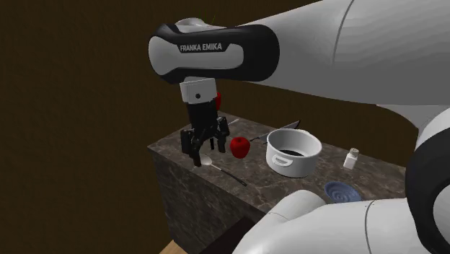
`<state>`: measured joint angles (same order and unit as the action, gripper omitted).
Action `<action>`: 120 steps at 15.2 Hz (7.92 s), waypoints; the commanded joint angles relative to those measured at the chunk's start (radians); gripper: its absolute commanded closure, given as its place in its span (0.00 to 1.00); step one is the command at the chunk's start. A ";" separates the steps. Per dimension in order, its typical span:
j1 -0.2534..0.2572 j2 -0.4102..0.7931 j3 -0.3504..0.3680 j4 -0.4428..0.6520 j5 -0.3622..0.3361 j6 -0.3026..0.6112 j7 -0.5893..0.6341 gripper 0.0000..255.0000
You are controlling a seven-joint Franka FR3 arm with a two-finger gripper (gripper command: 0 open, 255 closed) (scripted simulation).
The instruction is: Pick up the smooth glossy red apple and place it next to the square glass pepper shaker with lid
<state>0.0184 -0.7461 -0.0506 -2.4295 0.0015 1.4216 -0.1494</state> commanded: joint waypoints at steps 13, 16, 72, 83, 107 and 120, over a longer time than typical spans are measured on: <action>-0.089 0.291 -0.156 0.079 -0.151 0.279 -0.127 0.00; -0.106 0.377 -0.193 0.124 -0.170 0.340 -0.157 0.00; -0.193 0.783 -0.337 0.531 -0.137 0.434 -0.332 1.00; -0.190 0.767 -0.335 0.662 -0.138 0.289 -0.346 1.00; -0.419 0.880 -0.531 0.857 -0.090 0.253 -0.781 1.00; -0.740 1.203 -0.602 1.242 0.115 0.184 -1.131 1.00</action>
<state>-0.6879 0.4207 -0.6534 -1.2366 0.0938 1.6191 -1.2551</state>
